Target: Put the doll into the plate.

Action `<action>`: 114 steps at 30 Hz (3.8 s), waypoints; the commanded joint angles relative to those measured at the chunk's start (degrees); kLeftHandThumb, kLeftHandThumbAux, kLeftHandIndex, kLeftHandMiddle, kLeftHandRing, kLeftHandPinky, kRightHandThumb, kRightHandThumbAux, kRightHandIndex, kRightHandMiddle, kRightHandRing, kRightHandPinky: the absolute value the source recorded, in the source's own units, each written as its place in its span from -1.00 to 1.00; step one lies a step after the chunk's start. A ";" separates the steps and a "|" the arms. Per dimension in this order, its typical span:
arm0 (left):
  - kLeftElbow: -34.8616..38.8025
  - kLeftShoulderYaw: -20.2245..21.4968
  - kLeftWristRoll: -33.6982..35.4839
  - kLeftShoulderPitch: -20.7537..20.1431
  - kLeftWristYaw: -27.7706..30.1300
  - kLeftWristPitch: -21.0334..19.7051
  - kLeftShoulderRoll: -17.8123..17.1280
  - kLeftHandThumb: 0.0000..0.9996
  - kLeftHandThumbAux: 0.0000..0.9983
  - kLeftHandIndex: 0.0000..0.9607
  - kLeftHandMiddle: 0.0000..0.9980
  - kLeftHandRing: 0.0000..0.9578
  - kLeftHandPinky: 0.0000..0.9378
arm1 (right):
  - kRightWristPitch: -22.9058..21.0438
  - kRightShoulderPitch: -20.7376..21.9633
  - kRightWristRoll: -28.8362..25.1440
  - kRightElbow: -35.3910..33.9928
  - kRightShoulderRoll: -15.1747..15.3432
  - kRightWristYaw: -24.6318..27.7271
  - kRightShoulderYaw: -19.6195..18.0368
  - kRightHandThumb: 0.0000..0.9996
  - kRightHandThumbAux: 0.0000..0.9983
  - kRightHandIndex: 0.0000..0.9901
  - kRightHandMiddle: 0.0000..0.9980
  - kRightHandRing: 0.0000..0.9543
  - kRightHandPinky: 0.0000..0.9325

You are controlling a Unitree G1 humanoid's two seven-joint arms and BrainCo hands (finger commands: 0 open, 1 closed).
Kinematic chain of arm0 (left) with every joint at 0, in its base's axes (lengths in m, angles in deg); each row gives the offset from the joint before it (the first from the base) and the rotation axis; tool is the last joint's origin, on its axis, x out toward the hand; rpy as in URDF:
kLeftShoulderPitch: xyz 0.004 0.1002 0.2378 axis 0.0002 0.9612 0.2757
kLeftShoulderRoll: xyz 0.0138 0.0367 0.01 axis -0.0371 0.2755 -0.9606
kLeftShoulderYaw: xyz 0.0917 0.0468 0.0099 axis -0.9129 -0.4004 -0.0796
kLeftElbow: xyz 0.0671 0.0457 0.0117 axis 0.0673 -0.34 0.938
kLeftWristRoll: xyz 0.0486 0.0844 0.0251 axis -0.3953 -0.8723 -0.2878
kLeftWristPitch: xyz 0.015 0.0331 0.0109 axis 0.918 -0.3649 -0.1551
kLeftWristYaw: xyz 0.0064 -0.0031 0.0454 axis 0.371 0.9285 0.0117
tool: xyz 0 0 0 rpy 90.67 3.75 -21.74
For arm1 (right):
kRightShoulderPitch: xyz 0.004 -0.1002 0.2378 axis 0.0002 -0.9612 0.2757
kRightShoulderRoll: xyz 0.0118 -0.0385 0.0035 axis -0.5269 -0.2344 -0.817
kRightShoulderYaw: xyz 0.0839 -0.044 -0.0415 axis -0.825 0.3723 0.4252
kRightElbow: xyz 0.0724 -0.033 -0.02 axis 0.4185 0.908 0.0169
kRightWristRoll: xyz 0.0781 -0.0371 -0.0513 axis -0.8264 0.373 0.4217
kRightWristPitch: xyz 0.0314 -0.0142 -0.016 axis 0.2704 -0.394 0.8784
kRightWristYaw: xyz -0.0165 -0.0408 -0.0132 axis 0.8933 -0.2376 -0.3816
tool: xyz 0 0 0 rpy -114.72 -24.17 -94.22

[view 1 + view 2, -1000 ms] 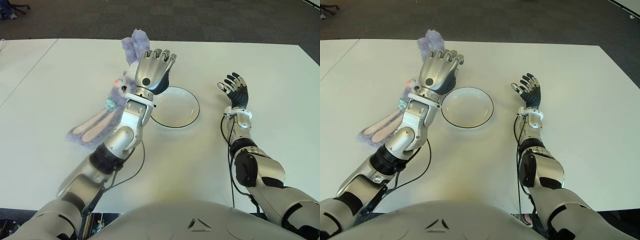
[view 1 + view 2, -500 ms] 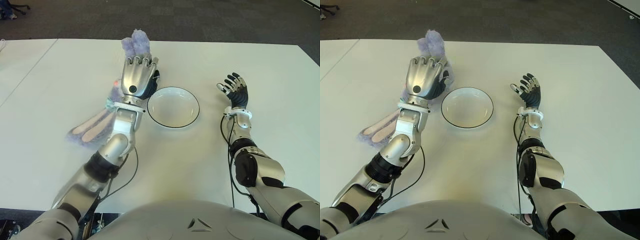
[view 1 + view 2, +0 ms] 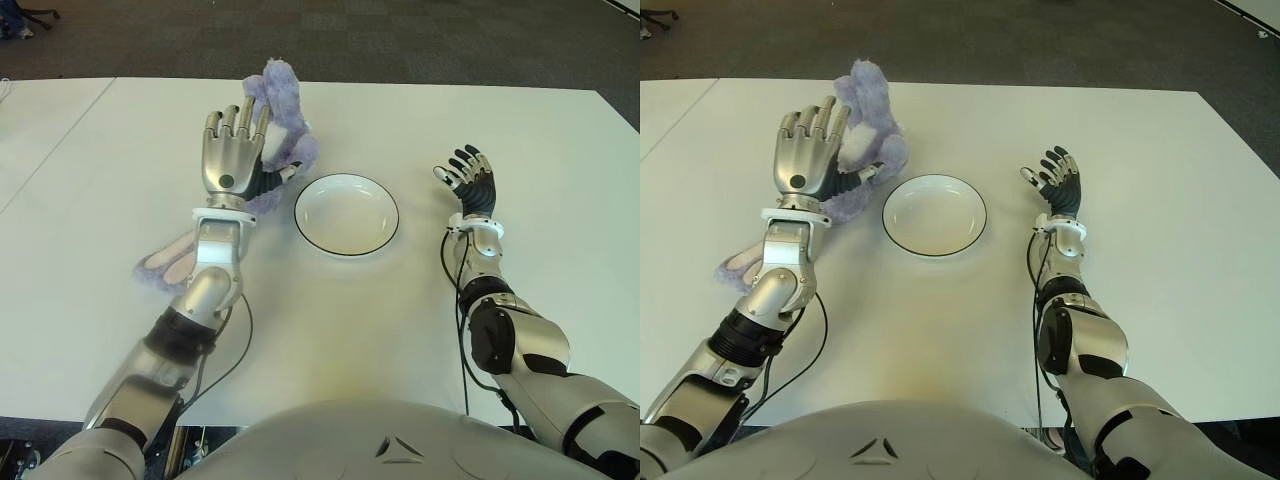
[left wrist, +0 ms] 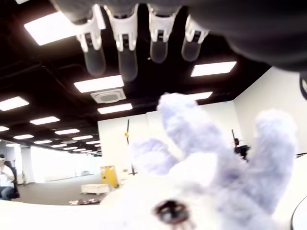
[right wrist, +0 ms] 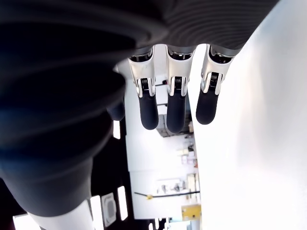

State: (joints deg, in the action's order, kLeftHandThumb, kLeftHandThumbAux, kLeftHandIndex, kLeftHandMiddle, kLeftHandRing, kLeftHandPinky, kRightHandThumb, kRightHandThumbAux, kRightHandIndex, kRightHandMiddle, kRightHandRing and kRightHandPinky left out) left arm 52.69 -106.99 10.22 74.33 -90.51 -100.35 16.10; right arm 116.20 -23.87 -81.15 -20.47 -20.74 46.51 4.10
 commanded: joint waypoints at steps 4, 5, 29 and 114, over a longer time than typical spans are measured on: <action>-2.22 4.08 3.75 4.17 0.25 0.07 -1.34 -0.70 -0.71 -1.00 -1.00 -1.00 -1.00 | -7.76 -11.43 -0.04 7.92 -4.98 -0.01 0.27 -0.89 0.75 -0.70 -0.62 -0.60 -0.56; -2.23 4.49 4.05 4.39 0.39 0.08 -1.48 -0.70 -0.71 -1.00 -1.00 -1.00 -1.00 | -7.75 -11.45 -0.09 7.92 -4.97 0.02 0.21 -0.88 0.76 -0.70 -0.61 -0.59 -0.55; -20.67 4.96 14.13 -2.10 -1.72 4.62 -0.49 -0.82 -0.60 -1.00 -1.00 -1.00 -1.00 | -7.76 -11.20 -1.63 7.92 -4.69 0.52 -1.51 -0.71 0.75 -0.59 -0.53 -0.51 -0.46; -68.65 4.43 48.70 -19.49 -16.07 39.34 13.38 0.49 0.39 -0.08 0.69 0.75 0.81 | -8.30 -10.86 1.52 8.02 -4.07 -4.58 1.47 -0.79 0.73 -0.57 -0.49 -0.48 -0.45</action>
State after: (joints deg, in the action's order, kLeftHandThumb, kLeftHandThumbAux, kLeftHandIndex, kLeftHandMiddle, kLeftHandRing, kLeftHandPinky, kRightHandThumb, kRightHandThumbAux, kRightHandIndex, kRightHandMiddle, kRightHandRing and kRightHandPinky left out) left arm -12.56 -100.74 60.96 52.12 -104.70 -56.40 28.89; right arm 116.20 -24.03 -80.08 -20.50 -20.41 43.18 5.28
